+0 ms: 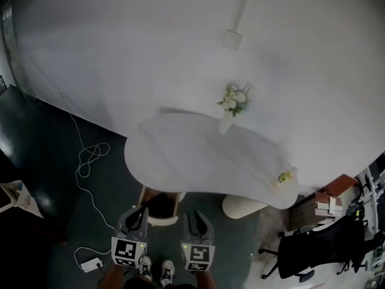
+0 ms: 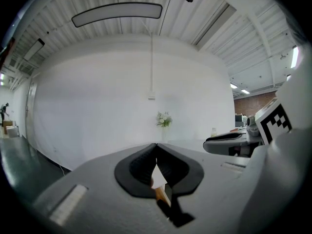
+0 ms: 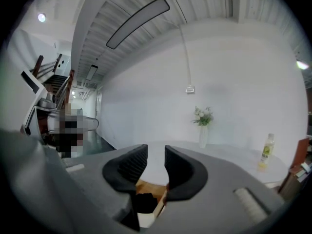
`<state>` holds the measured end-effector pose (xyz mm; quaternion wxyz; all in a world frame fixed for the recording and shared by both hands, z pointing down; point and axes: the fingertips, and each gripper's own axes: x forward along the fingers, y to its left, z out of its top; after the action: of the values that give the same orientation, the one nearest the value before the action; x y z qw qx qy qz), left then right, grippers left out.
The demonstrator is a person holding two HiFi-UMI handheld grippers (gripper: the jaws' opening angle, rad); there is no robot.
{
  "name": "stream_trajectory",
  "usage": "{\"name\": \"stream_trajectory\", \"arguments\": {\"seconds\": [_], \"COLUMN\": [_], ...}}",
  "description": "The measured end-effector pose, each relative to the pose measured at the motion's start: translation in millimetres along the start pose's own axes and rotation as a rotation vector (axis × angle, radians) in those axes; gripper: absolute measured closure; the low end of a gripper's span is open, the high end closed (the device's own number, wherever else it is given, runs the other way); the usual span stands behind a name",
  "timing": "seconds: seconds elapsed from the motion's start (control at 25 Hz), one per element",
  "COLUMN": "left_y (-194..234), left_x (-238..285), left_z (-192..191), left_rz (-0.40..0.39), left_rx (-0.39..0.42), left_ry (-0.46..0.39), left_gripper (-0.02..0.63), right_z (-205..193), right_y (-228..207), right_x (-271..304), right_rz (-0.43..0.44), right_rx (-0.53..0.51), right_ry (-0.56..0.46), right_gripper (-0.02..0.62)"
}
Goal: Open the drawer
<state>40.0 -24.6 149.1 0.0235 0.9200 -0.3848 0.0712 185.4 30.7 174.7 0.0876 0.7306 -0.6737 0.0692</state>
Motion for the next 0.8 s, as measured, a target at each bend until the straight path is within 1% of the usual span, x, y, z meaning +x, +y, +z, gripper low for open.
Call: {"name": "stream_trajectory", "arguments": {"seconds": [0.08, 0.2, 0.44, 0.8], "left_y": [-3, -7, -14, -20], "left_x": [-5, -12, -20, -38], "left_z": [10, 23, 40, 43], "left_rz": [0.002, 0.013, 0.035, 0.061], "left_rx": [0.002, -0.001, 0.011, 0.018], "left_ry": [-0.007, -0.024, -0.04, -0.037], "left_gripper": [0.595, 0.595, 0.595, 0.595], "right_z": [13, 28, 42, 46], "right_y": [-3, -8, -19, -20], "right_x": [-8, -19, -37, -52], "right_rz": [0.003, 0.006, 0.011, 0.033], "right_rx": [0.003, -0.01, -0.023, -0.046], "right_ry": [-0.013, -0.031, -0.053, -0.068], "right_gripper": [0.501, 0.516, 0.589, 0.591]}}
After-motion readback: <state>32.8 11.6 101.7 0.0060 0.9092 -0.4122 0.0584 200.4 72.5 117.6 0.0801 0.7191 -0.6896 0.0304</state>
